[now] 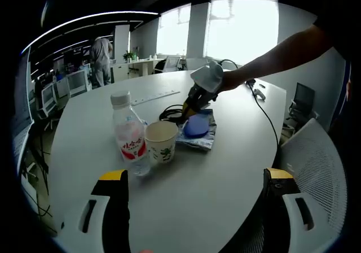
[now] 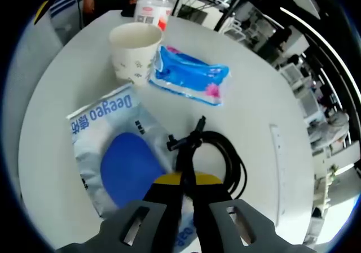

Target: Arrange the tabletop items into an orderly group along one side of the table until the central work area is clear of visible clutter.

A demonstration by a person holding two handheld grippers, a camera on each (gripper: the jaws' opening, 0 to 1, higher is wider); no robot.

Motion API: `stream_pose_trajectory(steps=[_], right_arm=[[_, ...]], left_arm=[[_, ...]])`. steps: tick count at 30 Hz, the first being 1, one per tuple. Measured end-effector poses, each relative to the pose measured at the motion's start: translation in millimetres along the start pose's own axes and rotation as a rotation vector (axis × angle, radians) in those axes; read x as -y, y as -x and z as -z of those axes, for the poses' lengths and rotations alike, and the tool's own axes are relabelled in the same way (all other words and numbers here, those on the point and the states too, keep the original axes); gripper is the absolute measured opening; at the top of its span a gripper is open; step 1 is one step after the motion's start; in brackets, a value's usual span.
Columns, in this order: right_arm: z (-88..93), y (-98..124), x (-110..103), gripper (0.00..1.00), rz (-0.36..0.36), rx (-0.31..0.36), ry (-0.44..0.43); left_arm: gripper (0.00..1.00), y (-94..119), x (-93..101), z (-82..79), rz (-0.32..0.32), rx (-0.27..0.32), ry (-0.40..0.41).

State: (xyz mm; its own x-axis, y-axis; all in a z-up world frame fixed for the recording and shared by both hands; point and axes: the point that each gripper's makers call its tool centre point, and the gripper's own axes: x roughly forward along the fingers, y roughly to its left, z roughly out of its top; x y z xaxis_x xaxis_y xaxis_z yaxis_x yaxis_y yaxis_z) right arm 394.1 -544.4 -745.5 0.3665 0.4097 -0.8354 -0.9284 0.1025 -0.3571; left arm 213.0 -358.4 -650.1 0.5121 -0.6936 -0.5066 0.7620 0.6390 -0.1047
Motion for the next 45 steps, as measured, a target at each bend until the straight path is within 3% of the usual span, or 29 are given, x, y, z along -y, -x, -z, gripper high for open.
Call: stream_pose_trajectory(steps=[30, 45], right_arm=[[2.0, -11.0, 17.4, 0.02, 0.035, 0.001, -0.026], [4.8, -11.9, 20.6, 0.07, 0.033, 0.023, -0.099]], left_arm=[[0.98, -3.2, -4.8, 3.5, 0.003, -0.017, 0.008], [0.98, -5.5, -4.1, 2.1, 0.009, -0.022, 0.007]])
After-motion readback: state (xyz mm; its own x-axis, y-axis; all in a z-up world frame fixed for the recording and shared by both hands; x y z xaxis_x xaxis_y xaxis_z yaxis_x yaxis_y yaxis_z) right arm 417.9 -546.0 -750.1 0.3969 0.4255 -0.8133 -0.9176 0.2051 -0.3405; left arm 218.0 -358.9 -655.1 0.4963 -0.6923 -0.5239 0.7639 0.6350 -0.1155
